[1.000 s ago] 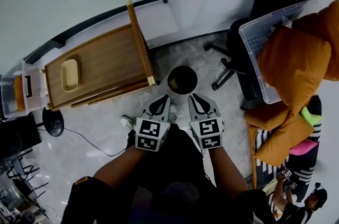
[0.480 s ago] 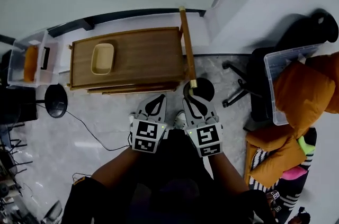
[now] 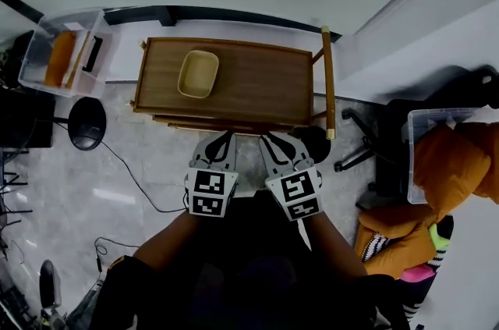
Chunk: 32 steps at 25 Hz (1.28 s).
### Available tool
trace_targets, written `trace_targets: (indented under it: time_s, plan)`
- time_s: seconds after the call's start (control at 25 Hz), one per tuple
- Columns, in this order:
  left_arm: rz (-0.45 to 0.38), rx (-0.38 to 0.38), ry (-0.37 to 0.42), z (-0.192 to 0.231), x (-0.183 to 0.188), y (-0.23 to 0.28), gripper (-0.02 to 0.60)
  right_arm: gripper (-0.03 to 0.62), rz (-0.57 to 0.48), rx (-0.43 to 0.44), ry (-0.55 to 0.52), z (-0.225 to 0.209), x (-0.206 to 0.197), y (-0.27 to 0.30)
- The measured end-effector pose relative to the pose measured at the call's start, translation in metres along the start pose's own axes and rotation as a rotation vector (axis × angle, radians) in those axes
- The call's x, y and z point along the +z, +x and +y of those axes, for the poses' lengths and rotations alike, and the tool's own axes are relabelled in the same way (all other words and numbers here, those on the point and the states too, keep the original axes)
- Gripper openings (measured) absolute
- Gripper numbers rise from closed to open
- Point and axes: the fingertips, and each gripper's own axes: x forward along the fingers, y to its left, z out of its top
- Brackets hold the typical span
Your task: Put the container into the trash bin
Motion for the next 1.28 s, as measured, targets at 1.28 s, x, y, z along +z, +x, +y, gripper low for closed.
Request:
trace_targets:
  time_s: [1.28]
  plan:
    - [0.057, 0.295, -0.198, 0.239, -0.041, -0.044, 0.011, 0.092, 0.210, 0.258, -0.268, 0.099, 0.050, 0.212]
